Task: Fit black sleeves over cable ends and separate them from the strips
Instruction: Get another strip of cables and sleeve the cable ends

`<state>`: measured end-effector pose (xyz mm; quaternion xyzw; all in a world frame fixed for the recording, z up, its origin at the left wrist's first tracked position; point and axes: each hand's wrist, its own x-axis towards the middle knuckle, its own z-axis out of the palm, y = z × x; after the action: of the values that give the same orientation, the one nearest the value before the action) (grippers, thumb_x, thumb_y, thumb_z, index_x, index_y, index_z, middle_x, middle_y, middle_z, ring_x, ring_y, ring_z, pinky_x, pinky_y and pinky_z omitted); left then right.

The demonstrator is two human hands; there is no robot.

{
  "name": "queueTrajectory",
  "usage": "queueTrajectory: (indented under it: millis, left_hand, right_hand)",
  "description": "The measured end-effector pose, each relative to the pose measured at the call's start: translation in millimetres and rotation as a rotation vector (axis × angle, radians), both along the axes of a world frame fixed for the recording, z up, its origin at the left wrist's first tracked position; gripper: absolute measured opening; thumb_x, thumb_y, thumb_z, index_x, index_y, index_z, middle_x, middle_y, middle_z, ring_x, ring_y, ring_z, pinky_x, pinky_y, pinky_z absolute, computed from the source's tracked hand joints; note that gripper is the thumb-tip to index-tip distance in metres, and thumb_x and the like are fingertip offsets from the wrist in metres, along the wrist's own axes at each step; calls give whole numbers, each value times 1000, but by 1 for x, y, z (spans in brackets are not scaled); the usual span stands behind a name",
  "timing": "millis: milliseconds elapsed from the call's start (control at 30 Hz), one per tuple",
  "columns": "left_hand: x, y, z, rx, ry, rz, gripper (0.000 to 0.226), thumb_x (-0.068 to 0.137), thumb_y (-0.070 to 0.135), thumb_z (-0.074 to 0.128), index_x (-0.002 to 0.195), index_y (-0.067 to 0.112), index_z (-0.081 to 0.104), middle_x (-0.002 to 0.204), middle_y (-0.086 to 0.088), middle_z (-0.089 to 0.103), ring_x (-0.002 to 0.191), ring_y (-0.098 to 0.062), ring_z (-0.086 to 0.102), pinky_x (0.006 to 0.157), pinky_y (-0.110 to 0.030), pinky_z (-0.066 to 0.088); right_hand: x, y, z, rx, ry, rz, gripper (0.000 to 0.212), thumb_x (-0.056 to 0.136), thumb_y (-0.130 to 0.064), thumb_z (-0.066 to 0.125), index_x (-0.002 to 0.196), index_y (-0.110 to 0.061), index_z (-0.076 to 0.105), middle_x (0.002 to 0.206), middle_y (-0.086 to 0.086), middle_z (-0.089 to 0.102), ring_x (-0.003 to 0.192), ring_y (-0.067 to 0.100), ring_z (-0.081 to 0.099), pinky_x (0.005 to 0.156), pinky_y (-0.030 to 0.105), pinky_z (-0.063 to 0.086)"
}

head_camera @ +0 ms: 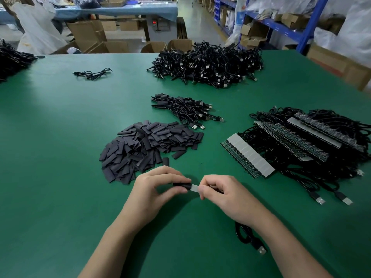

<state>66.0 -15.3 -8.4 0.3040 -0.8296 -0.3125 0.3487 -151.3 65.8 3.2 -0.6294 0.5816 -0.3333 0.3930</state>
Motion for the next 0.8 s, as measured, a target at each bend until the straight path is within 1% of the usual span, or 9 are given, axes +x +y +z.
queueTrajectory:
  millis: [233, 367, 433, 500, 567, 600, 633, 700, 800]
  left_hand:
    - [1, 0, 1, 42, -5, -27, 18, 83, 27, 81, 100, 23, 83, 100, 12, 74, 95, -11, 71, 87, -25, 55]
    - [0, 1, 0, 26, -19, -20, 18, 83, 30, 81, 100, 26, 83, 98, 12, 72, 94, -11, 70, 85, -29, 56]
    - [0, 2, -1, 5, -25, -21, 19, 83, 31, 82, 101, 26, 83, 98, 12, 71, 93, -11, 70, 83, -33, 57]
    - [-2, 4, -2, -24, -24, -18, 19, 84, 33, 81, 102, 27, 82, 97, 14, 70, 92, -10, 70, 81, -32, 57]
    - [-4, 6, -3, -55, -22, -7, 19, 85, 35, 81, 103, 28, 82, 96, 15, 69, 89, -9, 69, 78, -33, 57]
    - [-5, 7, -3, -68, -22, 2, 19, 85, 36, 80, 102, 29, 82, 95, 15, 68, 87, -9, 68, 76, -34, 57]
    - [-6, 7, -4, -79, -20, 13, 18, 86, 37, 80, 102, 30, 81, 95, 16, 68, 86, -9, 68, 74, -34, 57]
    - [-5, 7, -4, -99, -22, 41, 16, 86, 36, 81, 101, 30, 81, 94, 17, 67, 84, -8, 67, 72, -35, 57]
    - [-4, 6, -5, -109, -30, 63, 16, 86, 34, 81, 101, 31, 81, 94, 18, 67, 84, -7, 66, 72, -35, 57]
  right_hand:
    - [-1, 0, 0, -7, -12, 14, 28, 98, -36, 57, 73, -24, 58, 57, -13, 36, 53, 9, 29, 49, 23, 23]
    - [0, 0, -2, -22, -9, 17, 30, 101, -35, 59, 73, -24, 59, 58, -11, 38, 53, 10, 31, 50, 24, 24]
    - [2, 0, -4, -30, -7, 18, 29, 101, -34, 60, 74, -25, 60, 57, -10, 40, 53, 9, 32, 50, 24, 25]
    - [2, -1, -7, -34, -7, 17, 25, 100, -34, 60, 76, -27, 64, 58, -10, 42, 53, 8, 34, 51, 25, 27]
    - [2, -1, -7, -44, -11, 11, 15, 99, -35, 61, 86, -31, 65, 60, -7, 46, 55, 8, 38, 53, 26, 31]
    - [1, -1, -8, -43, -33, 3, 5, 99, -34, 61, 94, -33, 63, 61, -4, 49, 56, 8, 42, 55, 25, 35]
    - [0, -2, -8, -35, -76, -1, 6, 99, -32, 62, 104, -36, 60, 64, -1, 53, 59, 9, 48, 59, 24, 40]
    - [-3, -3, -8, -17, -181, 0, 21, 99, -27, 63, 116, -35, 53, 72, -1, 64, 66, 12, 59, 68, 24, 48]
    - [-6, -4, -7, -29, -245, 23, 24, 97, -26, 59, 119, -33, 50, 85, 4, 73, 70, 16, 62, 72, 27, 49]
